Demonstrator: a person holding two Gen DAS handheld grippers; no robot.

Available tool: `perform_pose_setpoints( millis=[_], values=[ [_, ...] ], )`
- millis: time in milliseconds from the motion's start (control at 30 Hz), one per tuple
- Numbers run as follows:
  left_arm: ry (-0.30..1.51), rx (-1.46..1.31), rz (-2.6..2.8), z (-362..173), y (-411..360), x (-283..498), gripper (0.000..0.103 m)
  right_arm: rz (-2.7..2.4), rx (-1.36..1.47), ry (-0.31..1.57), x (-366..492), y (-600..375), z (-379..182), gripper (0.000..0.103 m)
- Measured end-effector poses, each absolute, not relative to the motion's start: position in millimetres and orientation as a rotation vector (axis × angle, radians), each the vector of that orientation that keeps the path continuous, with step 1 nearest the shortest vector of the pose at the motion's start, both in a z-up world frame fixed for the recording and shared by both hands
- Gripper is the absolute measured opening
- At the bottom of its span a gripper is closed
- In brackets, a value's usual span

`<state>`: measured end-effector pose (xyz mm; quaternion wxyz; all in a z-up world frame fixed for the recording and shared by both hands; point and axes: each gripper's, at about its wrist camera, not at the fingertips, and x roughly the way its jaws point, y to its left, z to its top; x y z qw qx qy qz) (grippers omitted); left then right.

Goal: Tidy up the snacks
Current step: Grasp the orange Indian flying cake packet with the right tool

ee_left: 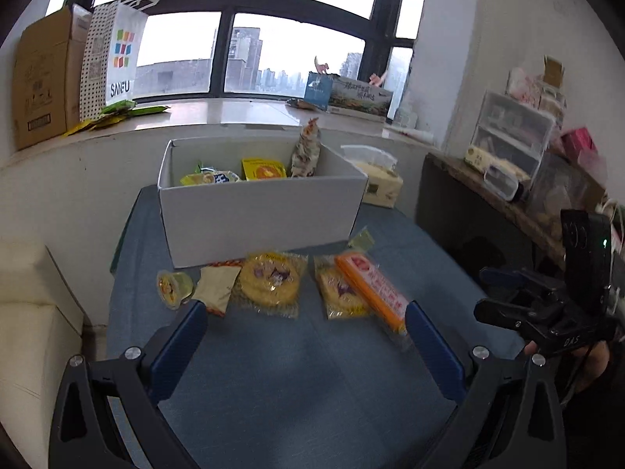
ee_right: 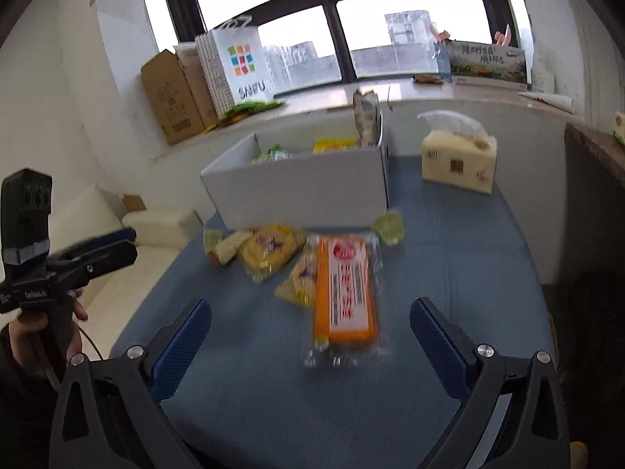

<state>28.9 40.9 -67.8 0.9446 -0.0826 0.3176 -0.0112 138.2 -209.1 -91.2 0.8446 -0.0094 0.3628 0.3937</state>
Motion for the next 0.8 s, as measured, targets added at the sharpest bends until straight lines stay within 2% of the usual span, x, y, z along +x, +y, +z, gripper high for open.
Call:
perform_pose_setpoints(
  millis=[400, 800],
  values=[
    [0.657, -0.191, -0.003, -71.3, 50.6, 19.5, 0.103, 0.812, -0.052, 0.783, 140.2, -198.8, -109.9, 0.103],
    [0.666, -0.259, 0.042, -81.0, 77.0, 8.3, 0.103, 0.812, -0.142, 0.953, 202.7, -137.7, -160.1, 0.103]
  ],
)
